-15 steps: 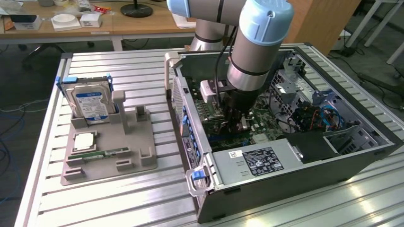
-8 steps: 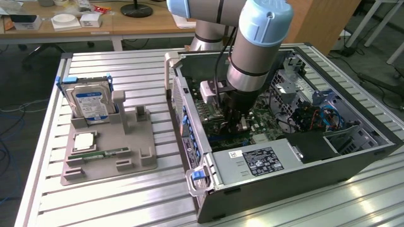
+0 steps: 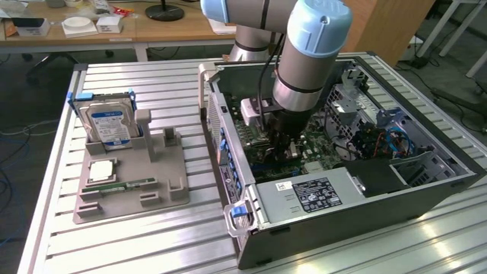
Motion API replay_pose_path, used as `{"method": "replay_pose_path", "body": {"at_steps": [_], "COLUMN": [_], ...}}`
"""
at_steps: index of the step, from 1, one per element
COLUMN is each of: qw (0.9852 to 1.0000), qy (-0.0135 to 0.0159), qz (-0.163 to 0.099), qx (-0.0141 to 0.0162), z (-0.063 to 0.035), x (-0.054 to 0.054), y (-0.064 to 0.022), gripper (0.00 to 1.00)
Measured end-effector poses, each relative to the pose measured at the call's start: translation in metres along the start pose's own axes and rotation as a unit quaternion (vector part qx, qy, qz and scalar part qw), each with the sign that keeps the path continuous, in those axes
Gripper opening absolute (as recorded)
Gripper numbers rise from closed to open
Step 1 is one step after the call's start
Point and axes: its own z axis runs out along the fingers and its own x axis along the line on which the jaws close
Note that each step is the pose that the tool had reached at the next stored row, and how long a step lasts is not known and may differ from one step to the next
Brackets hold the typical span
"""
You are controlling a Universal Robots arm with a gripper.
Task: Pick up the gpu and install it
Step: 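Insert the gpu into the slot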
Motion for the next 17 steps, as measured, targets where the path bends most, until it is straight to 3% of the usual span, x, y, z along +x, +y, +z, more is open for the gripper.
{"method": "replay_pose_path", "body": {"at_steps": [17], "qw": [1.0], "qy": [0.0], "qz": [0.0], "qx": [0.0], "z": [0.0001], "x": [-0.0005], "y": [0.002], "gripper": [0.27]}}
